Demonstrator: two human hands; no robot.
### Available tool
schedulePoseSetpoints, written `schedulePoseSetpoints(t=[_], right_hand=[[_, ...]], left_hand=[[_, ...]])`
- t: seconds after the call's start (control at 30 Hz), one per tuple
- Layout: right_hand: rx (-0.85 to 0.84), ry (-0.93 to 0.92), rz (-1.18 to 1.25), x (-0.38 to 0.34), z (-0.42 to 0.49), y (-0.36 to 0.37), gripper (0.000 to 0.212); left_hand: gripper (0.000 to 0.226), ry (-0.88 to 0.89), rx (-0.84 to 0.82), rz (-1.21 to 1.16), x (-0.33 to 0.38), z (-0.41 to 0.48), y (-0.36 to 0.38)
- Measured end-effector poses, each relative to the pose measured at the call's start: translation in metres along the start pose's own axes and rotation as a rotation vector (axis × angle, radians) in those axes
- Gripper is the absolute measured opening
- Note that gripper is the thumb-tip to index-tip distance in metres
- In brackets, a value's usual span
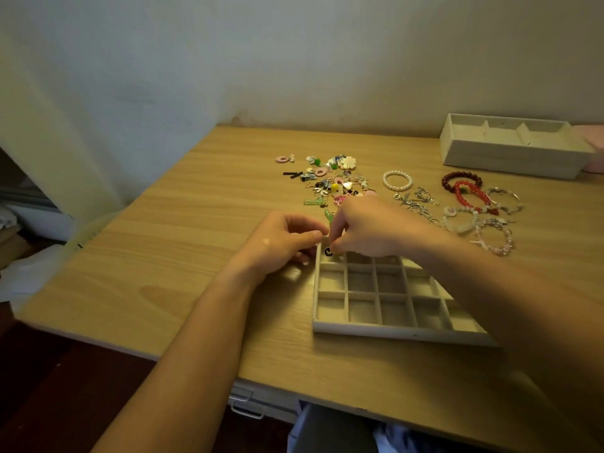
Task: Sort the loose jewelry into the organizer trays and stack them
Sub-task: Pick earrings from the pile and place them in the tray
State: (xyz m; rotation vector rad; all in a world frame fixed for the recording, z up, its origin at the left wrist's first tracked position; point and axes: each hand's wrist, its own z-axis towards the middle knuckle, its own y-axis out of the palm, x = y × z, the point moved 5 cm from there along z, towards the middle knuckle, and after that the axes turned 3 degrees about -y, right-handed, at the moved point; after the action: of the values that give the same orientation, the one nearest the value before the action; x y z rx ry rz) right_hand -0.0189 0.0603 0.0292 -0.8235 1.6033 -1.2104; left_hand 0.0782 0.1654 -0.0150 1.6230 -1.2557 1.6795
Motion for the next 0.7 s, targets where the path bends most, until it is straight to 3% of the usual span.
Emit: schedulePoseSetpoints(t=[0.23, 0.57, 0.7], right_hand=[[0.050, 0.050, -0.167, -0.007, -0.001, 0.013, 0.015], [0.050, 0.053, -0.098, -0.001, -0.009, 0.006, 0.015], [0.155, 0.056, 0.042, 0.013, -0.008, -0.023, 0.017]], left_hand=[[0.016, -0.015, 0.005, -0.009, -0.001, 0.002, 0.000], [0.012, -0.049, 0.023, -0.013, -0.003, 0.003, -0.002], [0.011, -0.111, -0.026, 0.010, 0.006, 0.005, -0.006]])
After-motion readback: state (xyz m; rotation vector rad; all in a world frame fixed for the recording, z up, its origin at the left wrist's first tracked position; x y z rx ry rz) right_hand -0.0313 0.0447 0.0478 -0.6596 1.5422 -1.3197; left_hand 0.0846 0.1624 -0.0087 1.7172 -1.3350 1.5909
